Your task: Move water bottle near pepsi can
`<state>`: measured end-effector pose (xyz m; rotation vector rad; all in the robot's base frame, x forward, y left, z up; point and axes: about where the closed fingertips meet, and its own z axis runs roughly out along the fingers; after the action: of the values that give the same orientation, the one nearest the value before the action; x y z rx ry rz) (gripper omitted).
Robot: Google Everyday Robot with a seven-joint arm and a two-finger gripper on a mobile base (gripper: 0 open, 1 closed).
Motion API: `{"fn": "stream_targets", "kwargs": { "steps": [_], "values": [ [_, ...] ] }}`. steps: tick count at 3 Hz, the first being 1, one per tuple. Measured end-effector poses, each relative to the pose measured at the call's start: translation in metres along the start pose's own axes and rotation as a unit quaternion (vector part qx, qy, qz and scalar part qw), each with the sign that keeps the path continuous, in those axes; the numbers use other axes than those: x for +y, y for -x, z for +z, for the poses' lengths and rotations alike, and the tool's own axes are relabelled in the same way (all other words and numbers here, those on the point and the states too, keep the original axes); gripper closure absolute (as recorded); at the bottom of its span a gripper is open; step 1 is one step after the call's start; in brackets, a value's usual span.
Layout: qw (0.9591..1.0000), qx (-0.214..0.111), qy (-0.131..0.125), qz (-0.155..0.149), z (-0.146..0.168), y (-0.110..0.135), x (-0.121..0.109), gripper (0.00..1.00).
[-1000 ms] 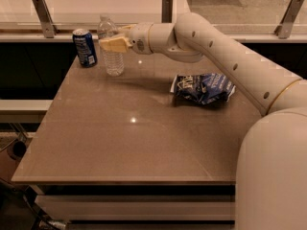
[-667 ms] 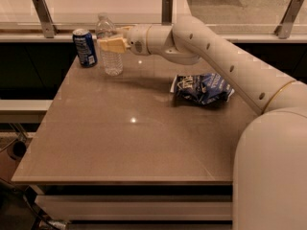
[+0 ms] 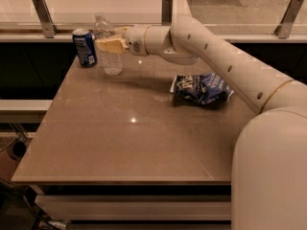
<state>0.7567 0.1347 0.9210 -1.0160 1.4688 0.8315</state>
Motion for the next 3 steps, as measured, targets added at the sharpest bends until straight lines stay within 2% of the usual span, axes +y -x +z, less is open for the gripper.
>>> {"fn": "stream_targets", "kwargs": {
  "steps": [2, 3],
  "values": [
    [1.0000, 0.000, 0.004, 0.000, 0.0043, 0.0001, 0.0033, 0.13],
    [1.0000, 0.000, 0.006, 0.000, 0.0066, 0.0002, 0.0051, 0.00]
  ]
}}
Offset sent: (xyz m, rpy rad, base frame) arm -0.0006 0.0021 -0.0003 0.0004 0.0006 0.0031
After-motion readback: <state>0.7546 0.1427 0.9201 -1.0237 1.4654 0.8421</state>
